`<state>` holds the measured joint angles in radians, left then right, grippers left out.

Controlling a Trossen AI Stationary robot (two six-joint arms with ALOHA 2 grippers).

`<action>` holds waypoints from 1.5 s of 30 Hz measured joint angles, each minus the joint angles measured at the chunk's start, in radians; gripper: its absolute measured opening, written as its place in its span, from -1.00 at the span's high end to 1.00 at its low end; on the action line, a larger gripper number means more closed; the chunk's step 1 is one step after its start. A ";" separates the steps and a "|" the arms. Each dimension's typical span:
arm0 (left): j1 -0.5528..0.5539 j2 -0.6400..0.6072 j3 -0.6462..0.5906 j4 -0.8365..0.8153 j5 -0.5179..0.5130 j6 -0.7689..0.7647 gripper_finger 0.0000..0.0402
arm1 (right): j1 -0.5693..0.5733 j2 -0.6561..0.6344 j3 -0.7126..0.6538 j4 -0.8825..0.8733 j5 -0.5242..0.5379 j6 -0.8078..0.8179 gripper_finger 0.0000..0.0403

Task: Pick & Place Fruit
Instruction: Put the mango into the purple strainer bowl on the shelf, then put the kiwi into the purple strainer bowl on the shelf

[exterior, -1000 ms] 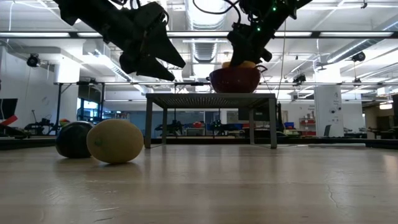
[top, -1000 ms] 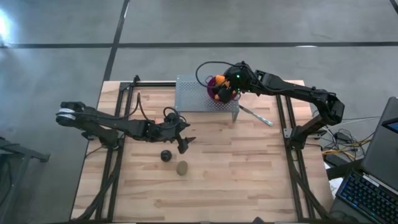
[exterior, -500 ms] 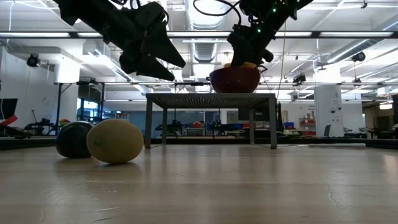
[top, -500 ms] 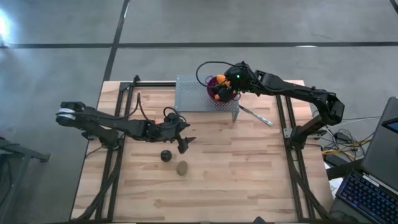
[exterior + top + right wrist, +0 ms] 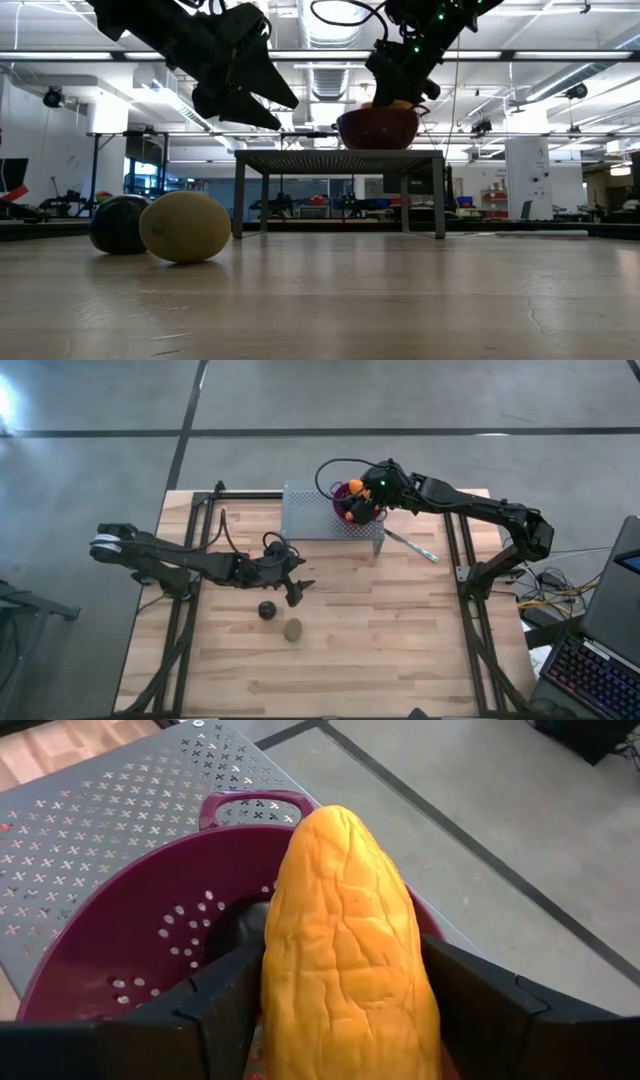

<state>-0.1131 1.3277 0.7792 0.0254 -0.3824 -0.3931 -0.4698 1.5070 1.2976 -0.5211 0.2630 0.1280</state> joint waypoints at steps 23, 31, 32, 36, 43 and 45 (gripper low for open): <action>0.000 0.000 0.000 0.000 0.000 0.002 -0.69 | 0.000 0.000 0.062 -0.003 0.002 -0.056 -0.64; -0.001 0.000 0.000 0.000 0.000 0.003 -0.69 | 0.012 0.000 0.165 -0.125 0.000 -0.054 -0.64; -0.001 0.000 0.000 -0.001 0.000 0.003 -0.69 | 0.017 0.000 0.178 -0.142 0.000 -0.054 -0.63; -0.001 0.000 0.000 -0.002 0.000 0.003 -0.69 | 0.051 -0.001 0.234 -0.201 -0.001 -0.053 -0.54; -0.001 0.000 0.000 -0.004 0.000 0.005 -0.69 | 0.167 -0.002 0.310 -0.263 -0.002 -0.075 -0.35; -0.001 0.000 -0.001 -0.004 0.000 0.005 -0.69 | 0.207 -0.002 0.325 -0.285 -0.002 -0.075 -0.29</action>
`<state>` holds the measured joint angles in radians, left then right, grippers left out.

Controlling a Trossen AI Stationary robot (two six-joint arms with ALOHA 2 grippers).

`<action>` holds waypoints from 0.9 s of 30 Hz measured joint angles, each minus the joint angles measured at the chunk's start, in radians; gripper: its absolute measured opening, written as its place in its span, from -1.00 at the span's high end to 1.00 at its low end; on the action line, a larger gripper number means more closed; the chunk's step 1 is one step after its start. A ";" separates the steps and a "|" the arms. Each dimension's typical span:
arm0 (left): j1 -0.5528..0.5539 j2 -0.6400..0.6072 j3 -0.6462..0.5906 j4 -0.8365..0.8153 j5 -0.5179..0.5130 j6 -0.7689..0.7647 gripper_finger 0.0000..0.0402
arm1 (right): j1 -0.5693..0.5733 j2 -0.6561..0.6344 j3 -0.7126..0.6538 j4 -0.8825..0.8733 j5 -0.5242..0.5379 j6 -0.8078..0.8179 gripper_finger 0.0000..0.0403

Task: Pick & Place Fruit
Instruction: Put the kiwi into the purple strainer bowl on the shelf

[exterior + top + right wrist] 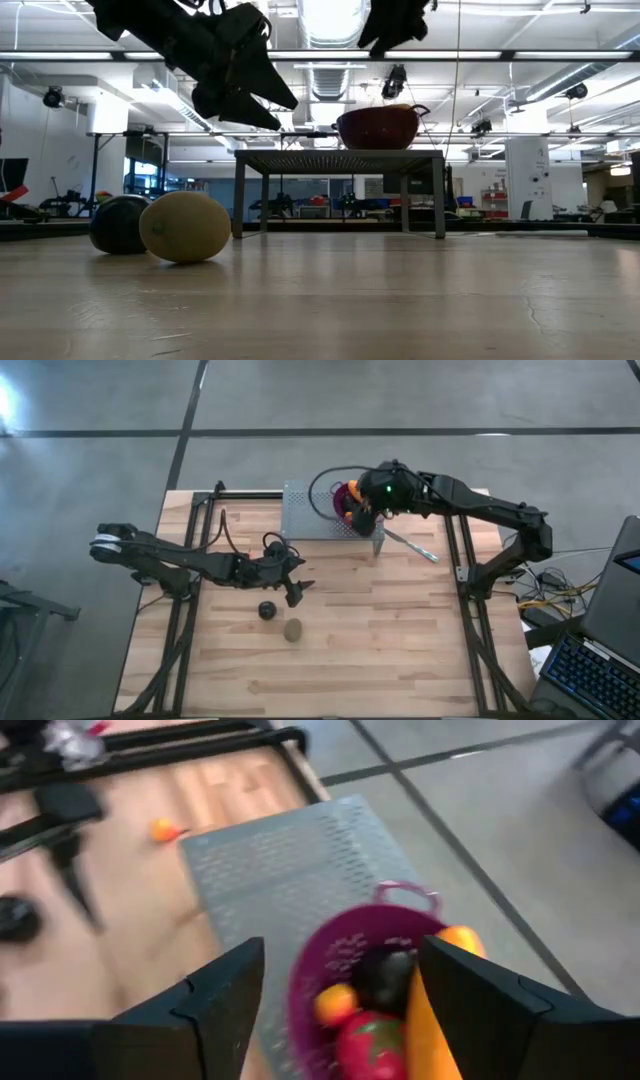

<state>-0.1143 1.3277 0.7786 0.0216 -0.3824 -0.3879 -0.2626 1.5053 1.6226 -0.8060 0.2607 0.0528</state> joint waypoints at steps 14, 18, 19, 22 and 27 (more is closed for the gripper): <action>0.000 0.000 -0.014 0.000 0.000 -0.004 -0.69 | 0.304 0.000 0.013 -0.190 0.000 0.115 0.00; 0.000 0.000 -0.014 0.001 0.000 -0.005 -0.69 | 0.404 0.000 -0.011 -0.215 0.000 0.171 0.05; 0.000 0.000 -0.014 0.001 0.000 -0.005 -0.69 | 0.428 0.000 -0.017 -0.217 0.000 0.183 0.07; 0.000 0.000 -0.014 0.002 0.000 -0.005 -0.69 | 0.503 0.000 -0.036 -0.216 0.000 0.226 0.10; -0.001 0.000 -0.014 0.001 0.014 -0.006 -0.69 | 0.624 0.000 -0.079 -0.215 0.001 0.311 0.16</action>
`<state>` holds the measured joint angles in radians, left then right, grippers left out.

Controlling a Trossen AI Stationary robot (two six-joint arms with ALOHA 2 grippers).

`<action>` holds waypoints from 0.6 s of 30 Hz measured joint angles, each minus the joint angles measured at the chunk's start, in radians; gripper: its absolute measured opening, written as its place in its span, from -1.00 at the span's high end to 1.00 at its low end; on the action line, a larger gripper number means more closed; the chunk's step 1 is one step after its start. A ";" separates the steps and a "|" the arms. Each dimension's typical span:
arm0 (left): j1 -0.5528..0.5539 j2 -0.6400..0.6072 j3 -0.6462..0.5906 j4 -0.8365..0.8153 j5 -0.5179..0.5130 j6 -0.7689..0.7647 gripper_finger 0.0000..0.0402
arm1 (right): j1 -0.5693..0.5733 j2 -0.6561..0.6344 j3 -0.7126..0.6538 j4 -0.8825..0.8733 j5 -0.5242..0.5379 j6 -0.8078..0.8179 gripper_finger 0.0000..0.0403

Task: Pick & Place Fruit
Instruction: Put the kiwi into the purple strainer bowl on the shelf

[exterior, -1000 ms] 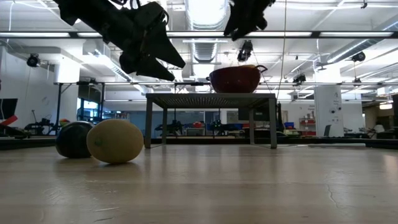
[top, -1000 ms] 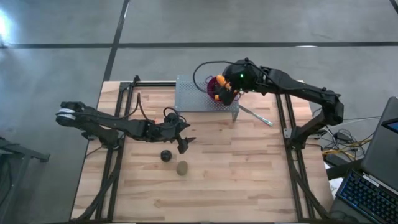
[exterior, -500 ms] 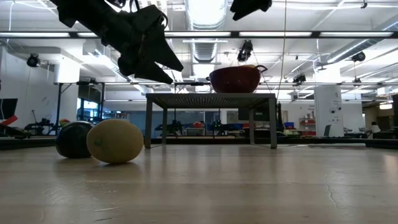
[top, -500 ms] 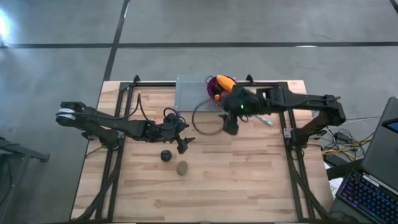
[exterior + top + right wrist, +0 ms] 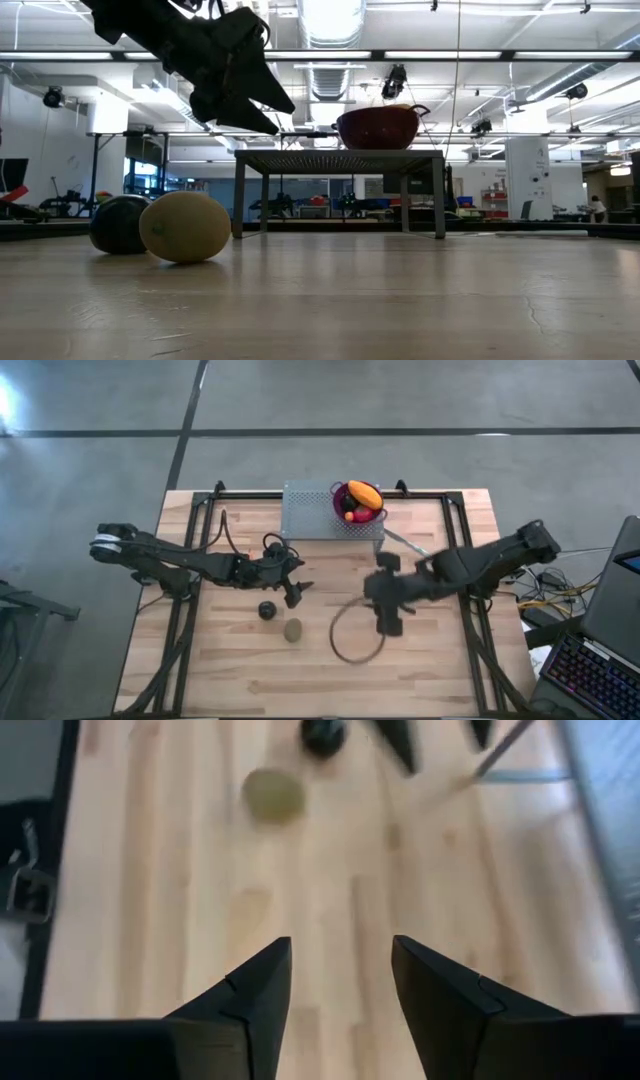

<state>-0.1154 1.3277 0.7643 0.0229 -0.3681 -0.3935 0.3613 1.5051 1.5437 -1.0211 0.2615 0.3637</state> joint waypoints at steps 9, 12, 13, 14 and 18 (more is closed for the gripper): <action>-0.007 0.000 0.000 -0.001 0.029 0.000 -0.69 | 0.189 0.000 -0.145 0.007 0.123 0.176 0.27; -0.023 0.000 0.000 -0.001 0.035 0.005 -0.69 | 0.228 0.000 -0.204 0.007 0.196 0.234 0.31; -0.028 0.000 0.000 -0.001 0.035 0.007 -0.69 | 0.237 0.000 -0.226 0.007 0.223 0.253 0.32; -0.032 0.000 0.000 -0.001 0.035 0.007 -0.69 | 0.243 0.000 -0.247 0.007 0.250 0.269 0.33; -0.041 0.000 0.000 -0.001 0.035 0.006 -0.69 | 0.242 0.000 -0.325 0.007 0.341 0.331 0.36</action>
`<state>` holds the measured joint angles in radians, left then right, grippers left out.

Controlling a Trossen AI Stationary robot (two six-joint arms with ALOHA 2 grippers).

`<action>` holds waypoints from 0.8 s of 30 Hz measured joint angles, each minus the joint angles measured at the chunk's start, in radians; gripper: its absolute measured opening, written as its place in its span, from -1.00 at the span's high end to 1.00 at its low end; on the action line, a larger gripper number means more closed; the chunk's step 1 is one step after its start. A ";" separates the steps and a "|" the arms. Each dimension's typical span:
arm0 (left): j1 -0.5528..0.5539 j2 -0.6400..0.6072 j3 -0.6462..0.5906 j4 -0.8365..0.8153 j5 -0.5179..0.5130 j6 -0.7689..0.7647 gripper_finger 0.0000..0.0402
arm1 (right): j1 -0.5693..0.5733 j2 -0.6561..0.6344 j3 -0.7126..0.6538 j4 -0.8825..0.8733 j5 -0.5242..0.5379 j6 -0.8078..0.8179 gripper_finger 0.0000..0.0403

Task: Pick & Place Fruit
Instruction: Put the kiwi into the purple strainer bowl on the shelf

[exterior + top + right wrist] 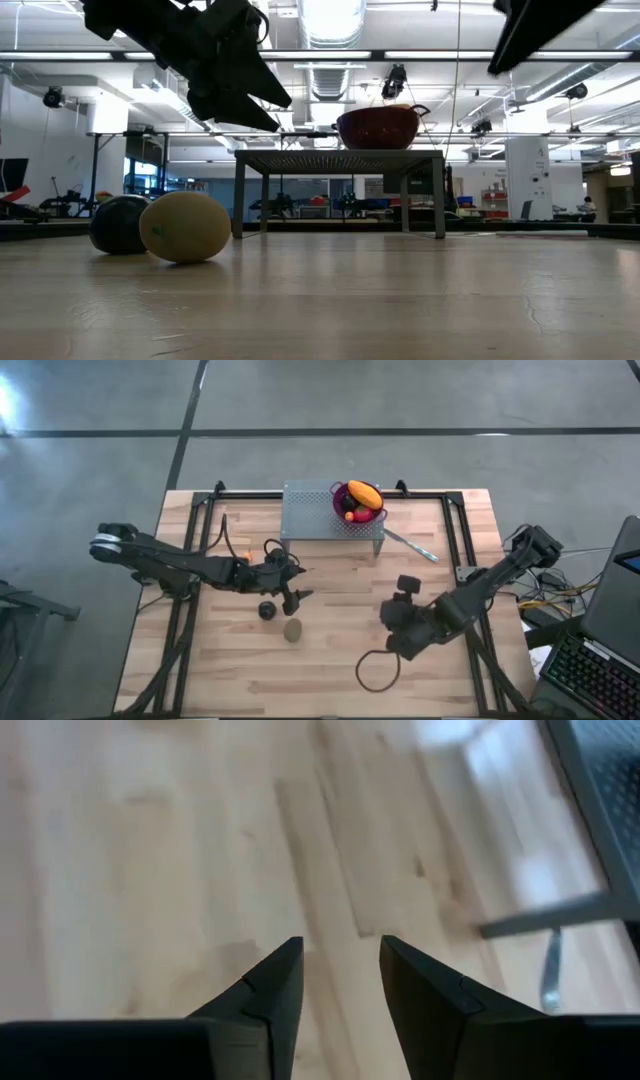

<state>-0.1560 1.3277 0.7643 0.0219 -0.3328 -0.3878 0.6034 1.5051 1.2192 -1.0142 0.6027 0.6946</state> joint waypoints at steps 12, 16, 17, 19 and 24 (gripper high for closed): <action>0.000 0.000 0.000 0.000 -0.001 -0.005 -0.69 | -0.045 -0.014 -0.068 0.003 0.062 0.063 0.39; 0.000 0.000 0.000 0.000 -0.001 -0.005 -0.69 | -0.046 -0.017 -0.070 0.007 0.081 0.066 0.34; 0.000 0.000 0.000 0.000 -0.001 -0.005 -0.69 | -0.046 -0.017 -0.072 0.007 0.081 0.064 0.33; 0.000 0.000 0.000 0.000 -0.002 -0.005 -0.69 | -0.048 -0.017 -0.075 0.007 0.082 0.058 0.31; 0.000 0.000 0.000 0.000 -0.002 -0.005 -0.69 | -0.050 -0.018 -0.080 0.007 0.108 0.061 0.26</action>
<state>-0.1562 1.3277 0.7643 0.0219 -0.3344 -0.3928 0.5533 1.4876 1.1393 -1.0069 0.7105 0.7555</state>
